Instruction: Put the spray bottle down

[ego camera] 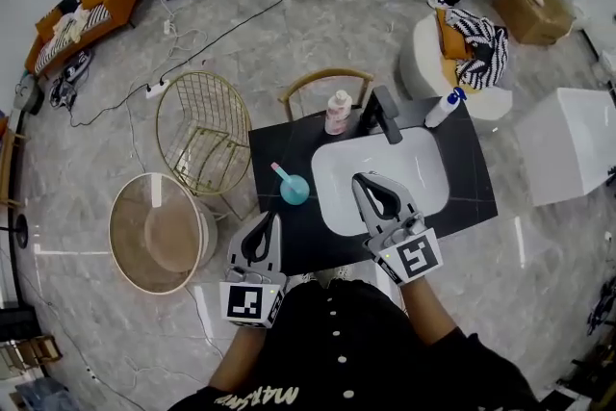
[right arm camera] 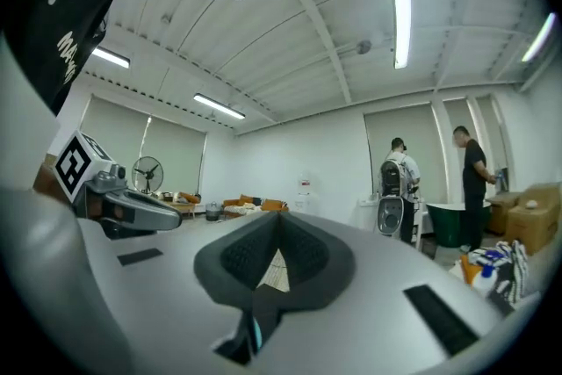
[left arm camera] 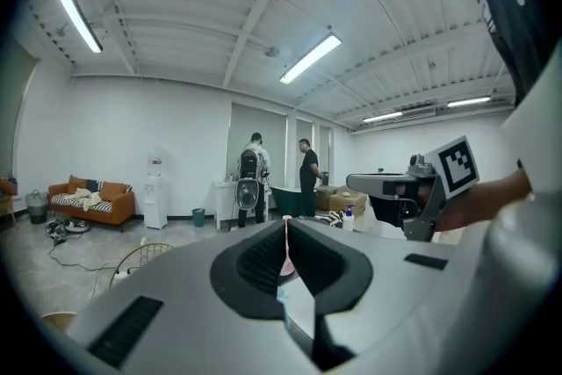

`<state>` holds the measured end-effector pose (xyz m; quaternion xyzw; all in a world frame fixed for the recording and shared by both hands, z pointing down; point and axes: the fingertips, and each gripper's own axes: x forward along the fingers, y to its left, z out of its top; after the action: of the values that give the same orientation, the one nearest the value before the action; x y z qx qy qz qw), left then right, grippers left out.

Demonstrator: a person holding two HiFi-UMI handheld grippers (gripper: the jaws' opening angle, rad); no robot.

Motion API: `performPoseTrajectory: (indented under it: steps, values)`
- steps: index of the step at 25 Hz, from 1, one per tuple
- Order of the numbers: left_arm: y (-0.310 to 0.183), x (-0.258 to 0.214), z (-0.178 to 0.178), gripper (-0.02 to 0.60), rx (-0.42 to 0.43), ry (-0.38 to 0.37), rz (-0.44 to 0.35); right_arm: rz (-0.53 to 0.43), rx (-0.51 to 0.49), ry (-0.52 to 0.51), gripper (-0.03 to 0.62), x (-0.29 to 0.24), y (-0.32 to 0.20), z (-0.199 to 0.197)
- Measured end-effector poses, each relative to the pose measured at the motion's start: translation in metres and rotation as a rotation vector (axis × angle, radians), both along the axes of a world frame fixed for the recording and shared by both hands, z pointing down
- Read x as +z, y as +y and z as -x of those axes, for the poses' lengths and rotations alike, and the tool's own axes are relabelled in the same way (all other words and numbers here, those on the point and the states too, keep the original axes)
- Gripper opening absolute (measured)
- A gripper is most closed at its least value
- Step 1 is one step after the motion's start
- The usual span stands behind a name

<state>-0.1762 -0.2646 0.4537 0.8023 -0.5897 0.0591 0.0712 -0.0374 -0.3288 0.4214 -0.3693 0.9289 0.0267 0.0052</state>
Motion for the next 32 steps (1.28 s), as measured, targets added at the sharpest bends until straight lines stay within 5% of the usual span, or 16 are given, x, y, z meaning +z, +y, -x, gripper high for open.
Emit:
performPoseTrajectory:
  steps: [18, 32]
  values:
    - [-0.033, -0.037, 0.002, 0.015, 0.053, -0.006, -0.122, -0.050, 0.238, 0.026, -0.005, -0.037, 0.011, -0.076]
    - [-0.029, -0.043, 0.009, 0.015, 0.019, -0.031, -0.132, -0.057, 0.193, 0.017, -0.005, -0.034, 0.007, -0.067]
